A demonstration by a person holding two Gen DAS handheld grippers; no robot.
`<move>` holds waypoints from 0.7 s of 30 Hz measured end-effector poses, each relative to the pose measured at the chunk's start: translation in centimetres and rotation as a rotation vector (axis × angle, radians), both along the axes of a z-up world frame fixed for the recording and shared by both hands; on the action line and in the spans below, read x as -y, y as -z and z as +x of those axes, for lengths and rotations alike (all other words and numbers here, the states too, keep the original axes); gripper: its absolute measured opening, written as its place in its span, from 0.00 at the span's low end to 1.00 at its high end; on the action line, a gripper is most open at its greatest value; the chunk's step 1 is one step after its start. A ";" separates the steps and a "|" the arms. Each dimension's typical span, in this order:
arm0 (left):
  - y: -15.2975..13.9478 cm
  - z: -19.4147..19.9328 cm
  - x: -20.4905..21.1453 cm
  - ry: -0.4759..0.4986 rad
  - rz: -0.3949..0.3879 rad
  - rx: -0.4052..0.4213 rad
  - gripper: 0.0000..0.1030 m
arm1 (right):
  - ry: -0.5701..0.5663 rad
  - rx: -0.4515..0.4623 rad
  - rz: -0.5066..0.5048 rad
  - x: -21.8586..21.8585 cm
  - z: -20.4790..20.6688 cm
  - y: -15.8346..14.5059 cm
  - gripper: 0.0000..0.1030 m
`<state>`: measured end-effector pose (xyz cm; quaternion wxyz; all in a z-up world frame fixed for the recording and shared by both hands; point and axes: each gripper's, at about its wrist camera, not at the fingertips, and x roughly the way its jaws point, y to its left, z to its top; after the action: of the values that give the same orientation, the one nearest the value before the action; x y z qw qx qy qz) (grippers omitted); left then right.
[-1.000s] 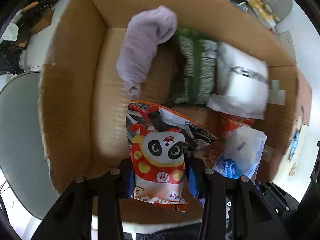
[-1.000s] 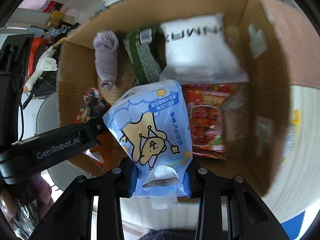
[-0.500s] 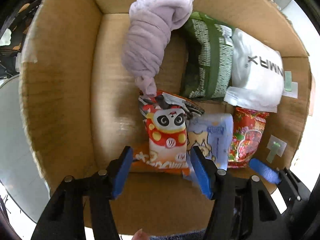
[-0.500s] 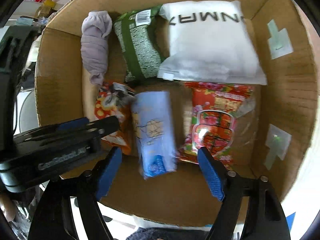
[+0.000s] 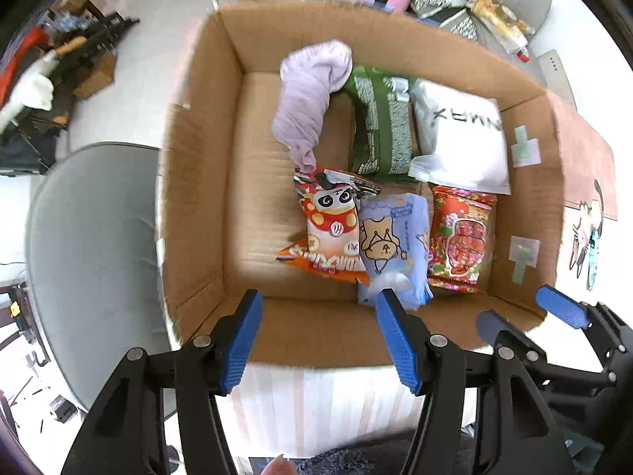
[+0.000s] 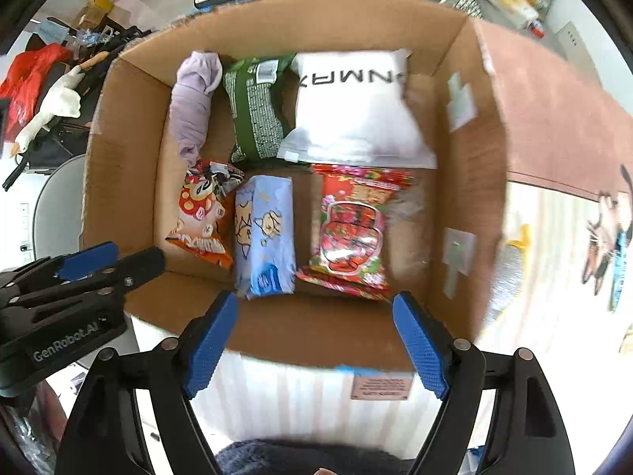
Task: Organize soft objects
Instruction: 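Grasp yellow-silver sponge with left tool while right tool grasps blue stick snack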
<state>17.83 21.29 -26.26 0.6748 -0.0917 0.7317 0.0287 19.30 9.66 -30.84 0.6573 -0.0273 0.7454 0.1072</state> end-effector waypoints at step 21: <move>-10.1 -4.6 1.7 -0.005 0.090 0.264 0.97 | -0.029 0.247 0.039 5.2 -4.7 -13.4 0.88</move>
<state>13.22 19.57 -16.16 0.7685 -0.0659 0.6344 0.0508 14.58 4.46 -17.40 0.7429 -0.0383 0.6562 0.1267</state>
